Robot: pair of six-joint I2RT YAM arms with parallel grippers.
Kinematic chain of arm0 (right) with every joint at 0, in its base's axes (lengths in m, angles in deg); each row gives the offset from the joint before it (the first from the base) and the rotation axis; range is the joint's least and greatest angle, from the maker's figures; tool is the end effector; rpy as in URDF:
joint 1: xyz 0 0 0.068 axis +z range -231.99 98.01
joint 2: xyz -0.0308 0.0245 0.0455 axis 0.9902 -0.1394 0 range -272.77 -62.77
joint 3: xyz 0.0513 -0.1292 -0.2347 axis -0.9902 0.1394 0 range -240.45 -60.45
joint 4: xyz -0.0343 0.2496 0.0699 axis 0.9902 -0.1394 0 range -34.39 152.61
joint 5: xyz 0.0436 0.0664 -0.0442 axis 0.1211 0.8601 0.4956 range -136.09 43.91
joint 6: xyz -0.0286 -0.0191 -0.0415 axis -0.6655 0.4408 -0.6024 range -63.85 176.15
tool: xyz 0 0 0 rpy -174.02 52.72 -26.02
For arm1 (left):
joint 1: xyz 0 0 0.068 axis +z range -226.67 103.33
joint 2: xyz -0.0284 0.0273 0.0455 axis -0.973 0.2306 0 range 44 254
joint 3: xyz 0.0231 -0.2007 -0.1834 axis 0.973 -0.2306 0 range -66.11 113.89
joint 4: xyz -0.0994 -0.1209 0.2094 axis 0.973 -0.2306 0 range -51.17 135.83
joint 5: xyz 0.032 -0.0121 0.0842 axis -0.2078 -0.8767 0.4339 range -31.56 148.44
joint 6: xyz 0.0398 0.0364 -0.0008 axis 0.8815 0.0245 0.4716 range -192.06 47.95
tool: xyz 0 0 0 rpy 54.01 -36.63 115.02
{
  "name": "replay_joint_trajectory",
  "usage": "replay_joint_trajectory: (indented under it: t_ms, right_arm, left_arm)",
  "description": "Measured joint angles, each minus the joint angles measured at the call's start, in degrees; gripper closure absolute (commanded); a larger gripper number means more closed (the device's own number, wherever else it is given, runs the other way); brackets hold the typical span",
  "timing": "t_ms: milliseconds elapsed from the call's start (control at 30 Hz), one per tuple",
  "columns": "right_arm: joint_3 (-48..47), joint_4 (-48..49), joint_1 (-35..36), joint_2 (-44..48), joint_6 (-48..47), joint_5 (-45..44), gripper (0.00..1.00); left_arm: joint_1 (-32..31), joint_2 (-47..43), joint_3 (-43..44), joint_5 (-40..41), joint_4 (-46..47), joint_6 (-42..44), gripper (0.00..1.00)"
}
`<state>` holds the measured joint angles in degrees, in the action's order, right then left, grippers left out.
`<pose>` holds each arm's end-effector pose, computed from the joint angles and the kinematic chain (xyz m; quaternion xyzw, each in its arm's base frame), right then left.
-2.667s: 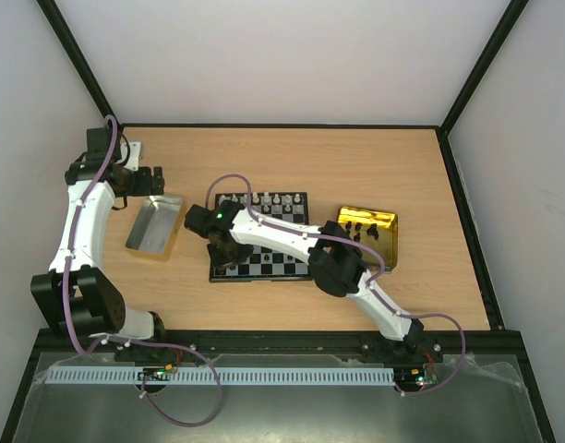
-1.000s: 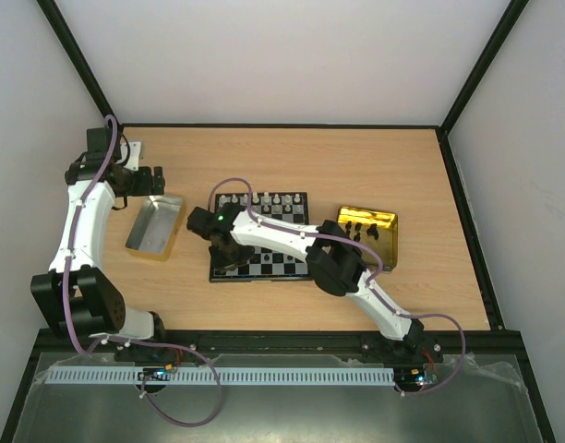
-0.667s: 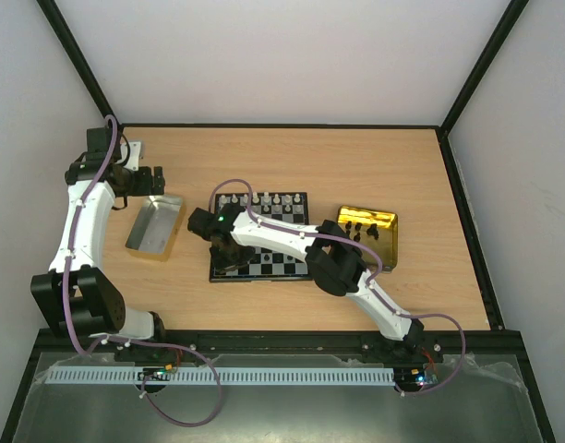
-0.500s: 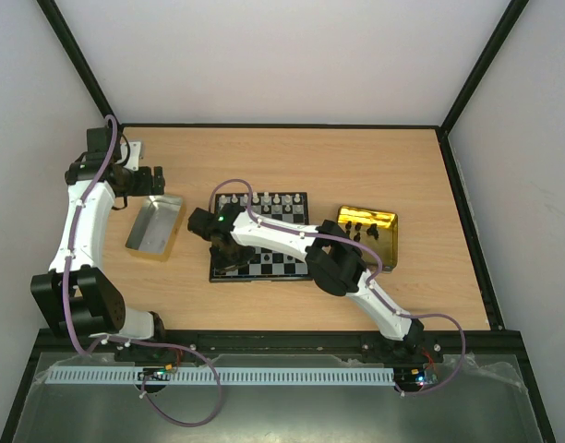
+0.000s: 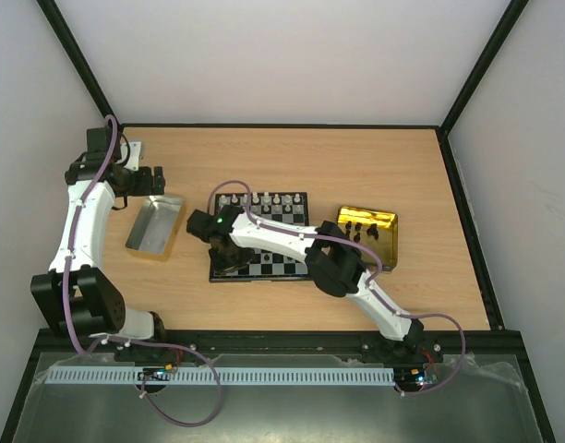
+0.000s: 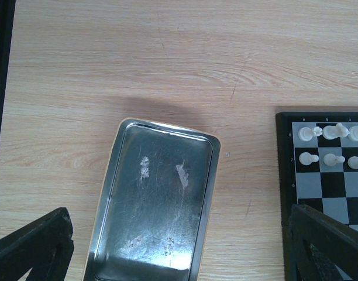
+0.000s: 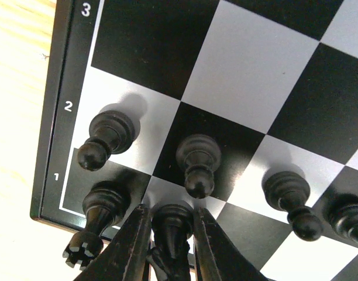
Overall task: Set up the chess pieces on the board
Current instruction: Place the chess piece on the chessboard.
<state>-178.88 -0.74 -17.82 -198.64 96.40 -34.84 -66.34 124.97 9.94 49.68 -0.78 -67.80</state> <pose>0.2024 0.4338 0.1736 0.2133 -0.9688 -0.1230 0.0283 0.2919 0.0478 0.3276 -0.0248 0.9414 -0.0298 0.3350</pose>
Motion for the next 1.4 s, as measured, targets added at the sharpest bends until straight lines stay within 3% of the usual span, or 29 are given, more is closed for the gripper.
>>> replay_joint_trajectory:
  t_ms: [1400]
  right_arm:
    - [-0.22,-0.07,0.37,0.02,0.31,-1.01,0.79]
  left_arm:
    - [0.0,-1.18,-1.25,-0.28,-0.02,0.0,0.01]
